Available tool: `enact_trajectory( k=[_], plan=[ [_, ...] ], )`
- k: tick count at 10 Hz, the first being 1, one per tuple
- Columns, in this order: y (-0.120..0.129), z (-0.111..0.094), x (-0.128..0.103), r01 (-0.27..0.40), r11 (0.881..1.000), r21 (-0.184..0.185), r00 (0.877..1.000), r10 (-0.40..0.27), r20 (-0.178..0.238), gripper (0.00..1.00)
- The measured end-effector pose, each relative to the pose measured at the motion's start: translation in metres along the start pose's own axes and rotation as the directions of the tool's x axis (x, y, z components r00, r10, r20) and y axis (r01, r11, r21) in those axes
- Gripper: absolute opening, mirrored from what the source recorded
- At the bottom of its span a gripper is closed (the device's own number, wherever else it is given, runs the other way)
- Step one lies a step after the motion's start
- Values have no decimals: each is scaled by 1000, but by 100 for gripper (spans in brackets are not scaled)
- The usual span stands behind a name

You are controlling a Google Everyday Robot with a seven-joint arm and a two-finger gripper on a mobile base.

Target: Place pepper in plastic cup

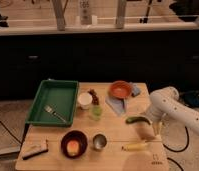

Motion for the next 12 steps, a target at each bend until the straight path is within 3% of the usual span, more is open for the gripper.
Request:
enact_trajectory(
  k=[12],
  plan=[
    [-10,12,12,99,995,-22,995,-98,11,80]
  ],
)
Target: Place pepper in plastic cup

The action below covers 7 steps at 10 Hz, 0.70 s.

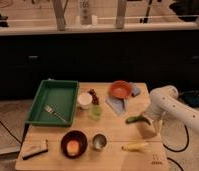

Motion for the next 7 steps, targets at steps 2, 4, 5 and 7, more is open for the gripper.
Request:
enact_trajectory(
  k=[2,4,5,7],
  plan=[
    [-2,1,0,18,1000,-2,1000,-18,0,80],
    [-1,3,4,32,999,-8,999,-32,1,80],
    [-1,3,5,39,999,-11,999,-39,1,80],
    [-2,1,2,31,999,12,999,-31,21,80]
  ],
)
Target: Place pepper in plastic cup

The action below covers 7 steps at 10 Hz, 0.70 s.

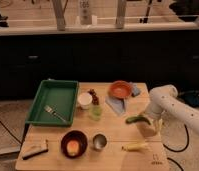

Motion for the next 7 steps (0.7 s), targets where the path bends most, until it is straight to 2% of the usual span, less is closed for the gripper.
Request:
enact_trajectory(
  k=[4,6,7],
  plan=[
    [-24,-6,-18,21,998,58,999,-22,26,80],
    [-37,-5,-27,46,996,76,997,-50,52,80],
    [-40,-3,-30,55,996,73,996,-60,70,78]
  ],
)
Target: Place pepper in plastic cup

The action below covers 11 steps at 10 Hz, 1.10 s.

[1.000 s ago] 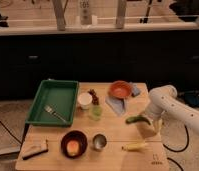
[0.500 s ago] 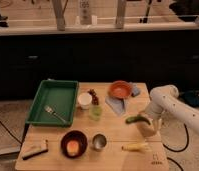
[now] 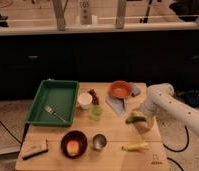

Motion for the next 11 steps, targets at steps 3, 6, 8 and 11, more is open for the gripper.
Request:
enact_trajectory(
  k=[3,6,8,11],
  plan=[
    [-2,5,-4,1,1000,-24,1000,-1,18,49],
    [-2,4,-1,-14,1000,-24,1000,15,22,21],
    [0,1,2,-14,999,-29,1000,15,17,2],
    [-4,-3,6,-28,999,-16,999,28,23,0]
  ],
)
